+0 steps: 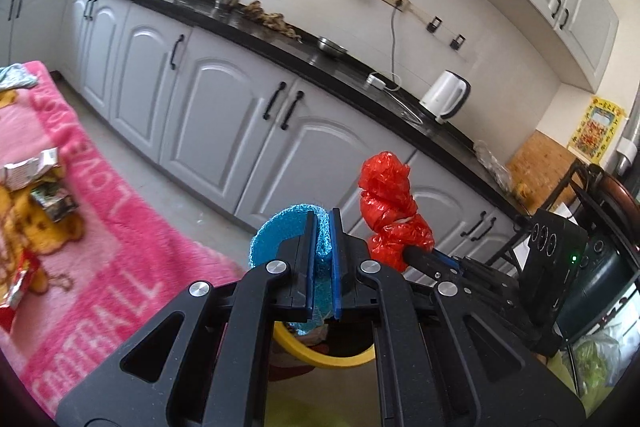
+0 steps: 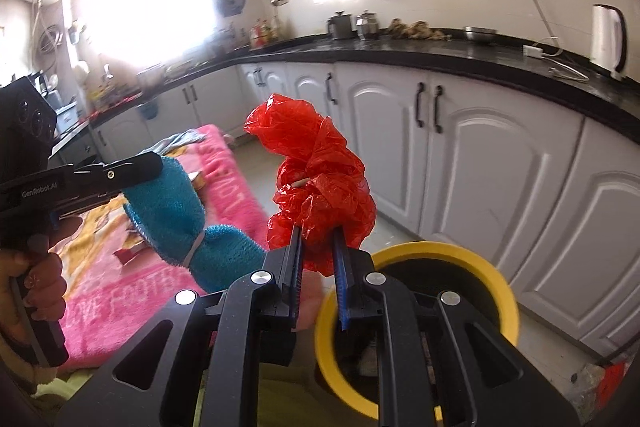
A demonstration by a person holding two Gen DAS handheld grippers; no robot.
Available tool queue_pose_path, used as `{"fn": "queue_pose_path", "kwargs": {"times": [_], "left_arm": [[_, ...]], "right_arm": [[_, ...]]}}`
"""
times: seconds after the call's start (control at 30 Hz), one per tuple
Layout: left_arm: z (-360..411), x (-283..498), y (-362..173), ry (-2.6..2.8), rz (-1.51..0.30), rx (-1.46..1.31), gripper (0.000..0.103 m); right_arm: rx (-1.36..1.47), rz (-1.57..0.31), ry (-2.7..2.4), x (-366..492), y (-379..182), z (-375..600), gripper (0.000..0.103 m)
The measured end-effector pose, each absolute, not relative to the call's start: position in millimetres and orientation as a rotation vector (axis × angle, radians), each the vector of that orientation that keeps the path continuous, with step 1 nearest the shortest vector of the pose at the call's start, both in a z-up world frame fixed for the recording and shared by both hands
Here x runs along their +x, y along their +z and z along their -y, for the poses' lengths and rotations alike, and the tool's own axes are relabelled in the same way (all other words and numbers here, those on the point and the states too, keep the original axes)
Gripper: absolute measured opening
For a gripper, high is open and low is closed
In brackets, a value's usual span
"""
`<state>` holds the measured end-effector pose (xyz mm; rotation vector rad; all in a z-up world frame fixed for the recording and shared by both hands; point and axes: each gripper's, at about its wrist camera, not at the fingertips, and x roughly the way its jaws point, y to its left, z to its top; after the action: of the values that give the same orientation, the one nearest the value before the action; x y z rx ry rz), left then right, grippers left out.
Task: Collect trash
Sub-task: 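Carry the blue cloth and red bag over the yellow-rimmed bin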
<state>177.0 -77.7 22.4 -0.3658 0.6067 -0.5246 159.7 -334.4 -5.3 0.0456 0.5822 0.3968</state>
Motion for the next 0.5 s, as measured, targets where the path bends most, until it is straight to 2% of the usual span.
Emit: {"fn": "queue_pose_path", "kwargs": {"times": [0.5], "left_arm": [[141,199,6,-0.62,-0.646,-0.332,0.002]], "right_arm": [[0.143,-0.622,0.256,164,-27,399,0.014]]}}
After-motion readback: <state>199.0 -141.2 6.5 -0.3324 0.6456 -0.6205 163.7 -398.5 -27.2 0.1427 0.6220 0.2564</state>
